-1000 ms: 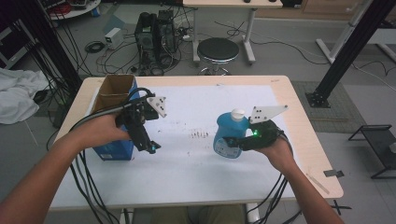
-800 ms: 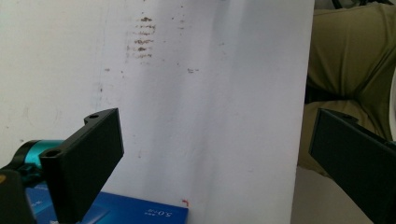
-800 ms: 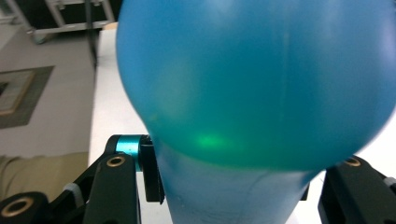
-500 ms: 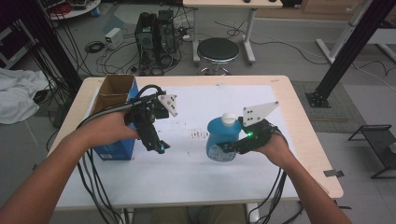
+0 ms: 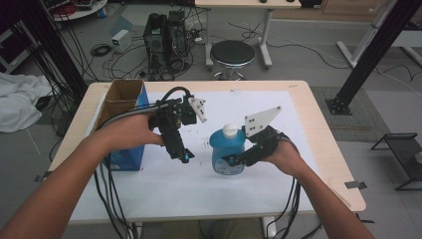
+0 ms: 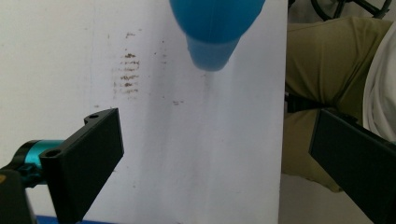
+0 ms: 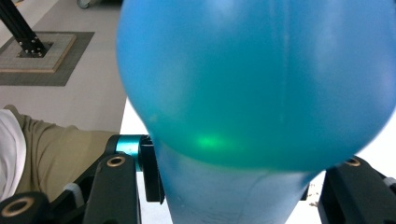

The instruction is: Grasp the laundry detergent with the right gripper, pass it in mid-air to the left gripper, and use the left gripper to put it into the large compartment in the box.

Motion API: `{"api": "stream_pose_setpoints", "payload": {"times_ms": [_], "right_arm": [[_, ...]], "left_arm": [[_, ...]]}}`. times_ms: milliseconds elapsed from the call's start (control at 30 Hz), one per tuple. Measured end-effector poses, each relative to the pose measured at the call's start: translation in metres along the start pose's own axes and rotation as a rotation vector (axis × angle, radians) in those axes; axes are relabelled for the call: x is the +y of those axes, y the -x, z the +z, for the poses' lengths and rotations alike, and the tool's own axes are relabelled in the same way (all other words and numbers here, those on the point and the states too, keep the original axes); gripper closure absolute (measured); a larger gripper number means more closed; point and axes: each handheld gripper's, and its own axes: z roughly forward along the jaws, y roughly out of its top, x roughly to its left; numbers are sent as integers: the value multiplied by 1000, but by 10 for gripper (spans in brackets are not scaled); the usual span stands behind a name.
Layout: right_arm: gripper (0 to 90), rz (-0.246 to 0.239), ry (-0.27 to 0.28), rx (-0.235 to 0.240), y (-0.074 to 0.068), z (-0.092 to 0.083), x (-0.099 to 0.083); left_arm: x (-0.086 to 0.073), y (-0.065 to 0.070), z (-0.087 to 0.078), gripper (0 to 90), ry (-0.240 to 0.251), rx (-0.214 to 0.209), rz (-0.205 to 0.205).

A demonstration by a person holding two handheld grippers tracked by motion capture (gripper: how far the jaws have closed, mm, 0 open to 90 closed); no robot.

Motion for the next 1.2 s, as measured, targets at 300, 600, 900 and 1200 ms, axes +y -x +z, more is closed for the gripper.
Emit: {"api": "stream_pose_setpoints", "payload": {"times_ms": [300, 600, 900, 1200], "right_arm": [[446, -32, -17, 11, 3, 12, 7], [447, -48, -23, 15, 5, 18, 17], [446, -36, -23, 21, 7, 20, 20], [446, -32, -20, 20, 6, 18, 21]], "left_arm": [[23, 0, 1, 31, -13, -15, 31], [34, -5, -2, 31, -25, -20, 28], [46, -8, 7, 31, -32, -39, 44], [60, -10, 15, 31, -35, -53, 65]]}}
